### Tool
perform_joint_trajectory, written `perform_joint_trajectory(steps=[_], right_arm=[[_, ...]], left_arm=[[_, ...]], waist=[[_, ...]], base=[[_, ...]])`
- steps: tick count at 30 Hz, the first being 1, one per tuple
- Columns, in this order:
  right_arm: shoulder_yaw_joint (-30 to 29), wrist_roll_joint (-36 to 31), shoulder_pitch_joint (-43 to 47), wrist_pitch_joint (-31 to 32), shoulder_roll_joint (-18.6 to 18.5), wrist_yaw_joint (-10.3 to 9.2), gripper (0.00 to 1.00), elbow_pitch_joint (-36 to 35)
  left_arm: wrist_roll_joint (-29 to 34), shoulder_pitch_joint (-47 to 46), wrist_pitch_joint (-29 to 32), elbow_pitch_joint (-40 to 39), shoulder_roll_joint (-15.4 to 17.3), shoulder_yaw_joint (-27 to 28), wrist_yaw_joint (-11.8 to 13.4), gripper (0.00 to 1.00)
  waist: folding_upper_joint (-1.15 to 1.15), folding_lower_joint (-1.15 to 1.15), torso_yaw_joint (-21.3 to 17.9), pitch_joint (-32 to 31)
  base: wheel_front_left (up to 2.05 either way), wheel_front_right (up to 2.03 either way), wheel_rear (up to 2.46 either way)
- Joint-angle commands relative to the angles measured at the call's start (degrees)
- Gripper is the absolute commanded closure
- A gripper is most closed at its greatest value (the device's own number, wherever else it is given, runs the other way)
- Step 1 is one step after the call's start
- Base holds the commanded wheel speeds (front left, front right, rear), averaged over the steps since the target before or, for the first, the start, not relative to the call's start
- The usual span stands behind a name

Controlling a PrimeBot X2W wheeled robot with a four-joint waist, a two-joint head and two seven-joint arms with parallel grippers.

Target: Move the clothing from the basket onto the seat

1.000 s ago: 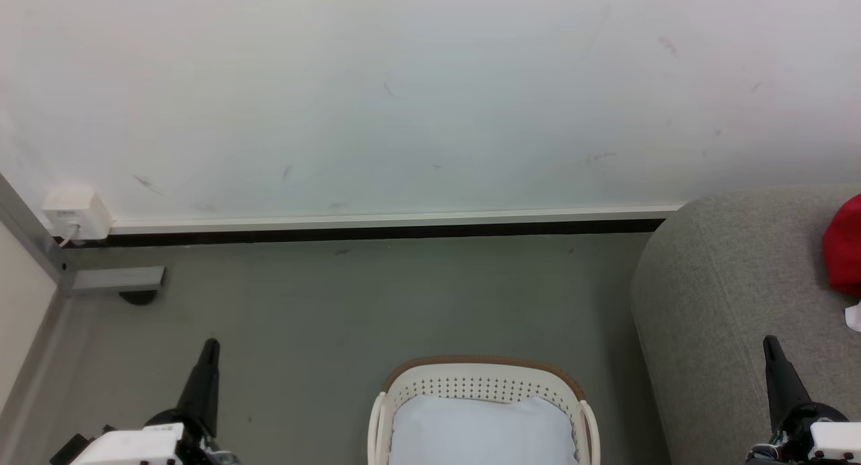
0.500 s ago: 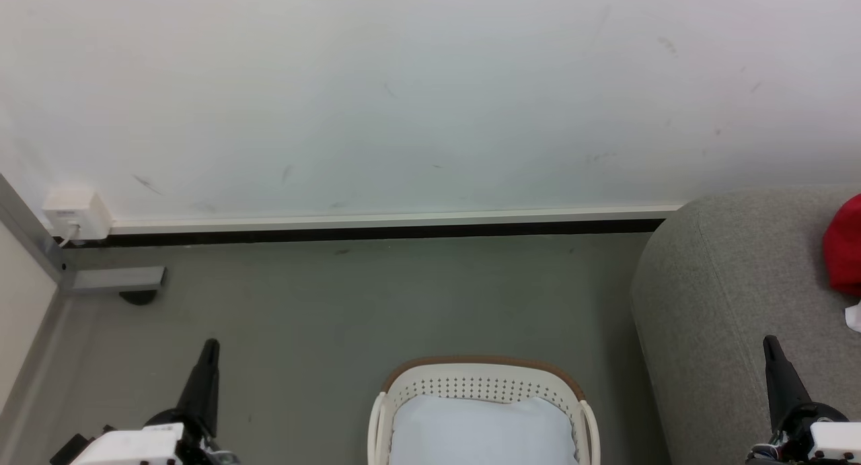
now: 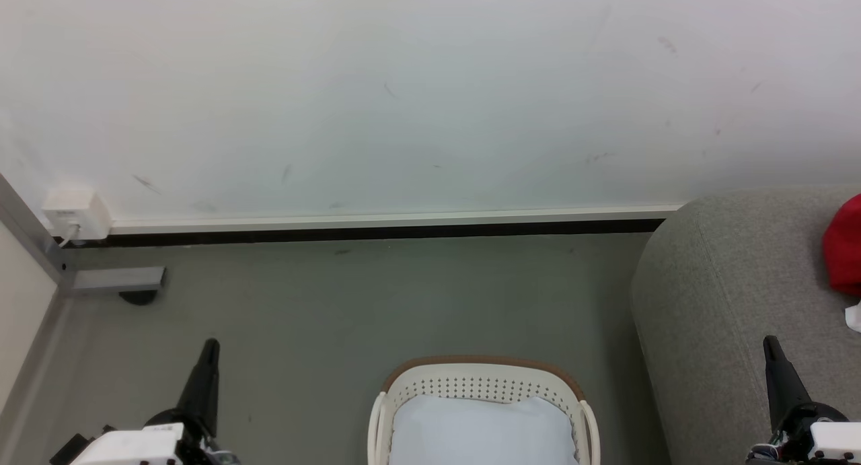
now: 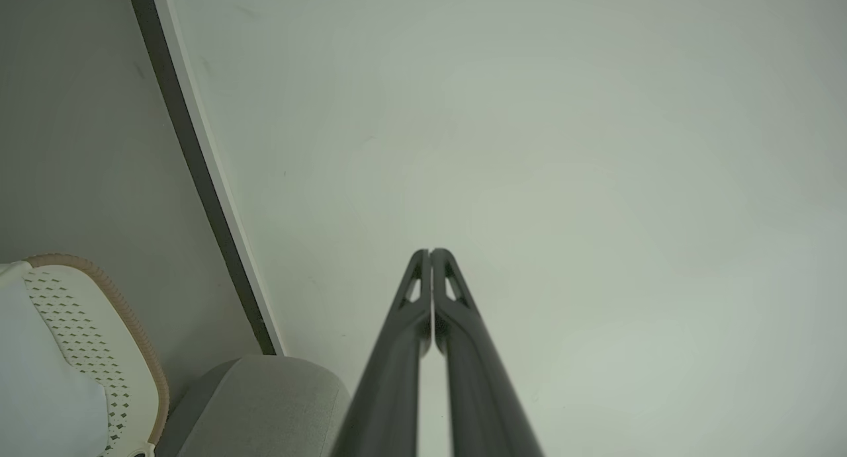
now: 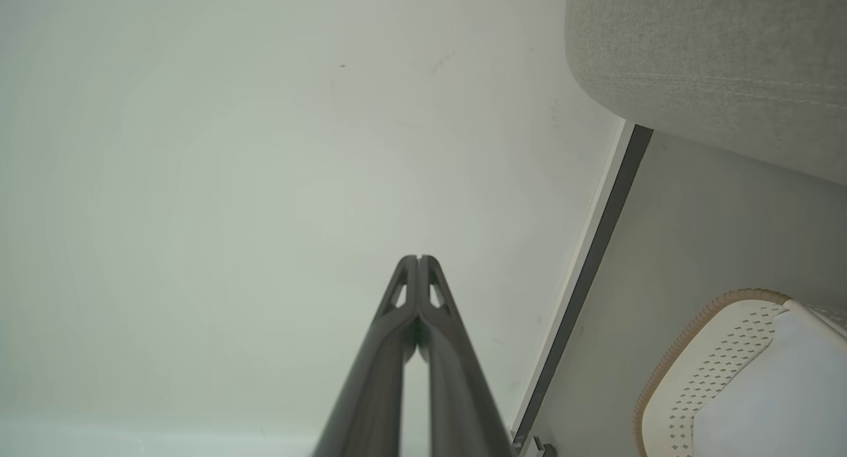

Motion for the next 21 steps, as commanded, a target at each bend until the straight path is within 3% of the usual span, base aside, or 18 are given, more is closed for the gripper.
perform_joint_trajectory(steps=[1,21], right_arm=[[-0.2,0.1,-0.4,0.2,-0.4,-0.12,1.0,-0.3],[-0.2,0.1,-0.4,0.2,-0.4,-0.12,1.0,-0.3]], left_arm=[[-0.7,-0.3,0.3,-0.2,0.4,0.2,-0.3,1.0],[-0.7,-0.3,0.3,-0.2,0.4,0.1,-0.3,1.0]], waist=[[0.0,0.0,0.0,0.0],[0.0,0.0,0.0,0.0]], base=[[0.0,0.0,0.0],[0.0,0.0,0.0]])
